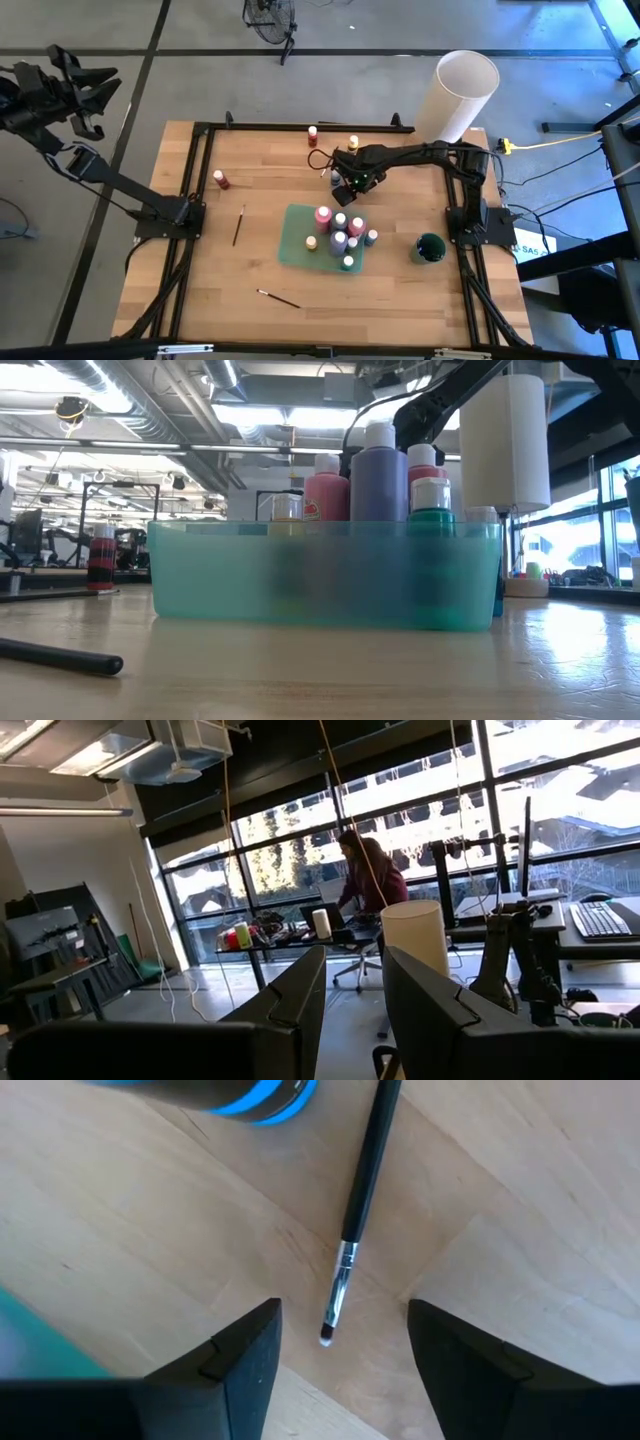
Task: Pick & Place Paint Supplies
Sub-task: Put the black eyeshadow brush into the green cup
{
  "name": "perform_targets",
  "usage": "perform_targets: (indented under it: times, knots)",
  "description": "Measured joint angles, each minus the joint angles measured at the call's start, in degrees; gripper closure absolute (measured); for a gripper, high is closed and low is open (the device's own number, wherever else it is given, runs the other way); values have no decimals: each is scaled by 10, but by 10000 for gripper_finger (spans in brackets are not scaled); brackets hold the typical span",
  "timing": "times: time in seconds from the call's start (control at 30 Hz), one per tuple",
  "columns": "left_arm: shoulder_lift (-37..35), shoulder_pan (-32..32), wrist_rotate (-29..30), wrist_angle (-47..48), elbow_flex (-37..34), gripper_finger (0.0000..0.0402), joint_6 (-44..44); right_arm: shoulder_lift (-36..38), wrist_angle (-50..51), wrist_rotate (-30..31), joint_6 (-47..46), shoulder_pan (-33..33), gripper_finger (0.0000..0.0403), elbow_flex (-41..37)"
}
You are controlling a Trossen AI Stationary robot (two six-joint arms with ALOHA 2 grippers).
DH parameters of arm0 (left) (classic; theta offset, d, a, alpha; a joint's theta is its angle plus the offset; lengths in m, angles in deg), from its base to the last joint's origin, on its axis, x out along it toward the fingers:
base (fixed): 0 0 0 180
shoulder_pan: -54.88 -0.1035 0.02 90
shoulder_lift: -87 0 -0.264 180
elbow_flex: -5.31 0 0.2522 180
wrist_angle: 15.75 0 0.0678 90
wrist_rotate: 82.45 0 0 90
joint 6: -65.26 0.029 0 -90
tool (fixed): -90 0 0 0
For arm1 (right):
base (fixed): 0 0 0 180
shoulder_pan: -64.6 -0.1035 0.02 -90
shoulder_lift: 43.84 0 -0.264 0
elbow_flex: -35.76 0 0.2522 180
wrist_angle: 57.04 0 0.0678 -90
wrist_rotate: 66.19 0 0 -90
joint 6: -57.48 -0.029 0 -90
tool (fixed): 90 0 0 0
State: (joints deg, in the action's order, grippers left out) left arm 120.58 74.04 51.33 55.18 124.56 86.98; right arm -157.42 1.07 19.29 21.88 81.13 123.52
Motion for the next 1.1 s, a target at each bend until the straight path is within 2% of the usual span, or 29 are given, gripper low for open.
perform_targets:
  times: [0.77,1.1]
  knots:
    - [1,0,0,-4,0,304,0,-9,7,-13,-2,7,223,2]
    - [1,0,0,-4,0,304,0,-11,20,-4,-2,7,263,2]
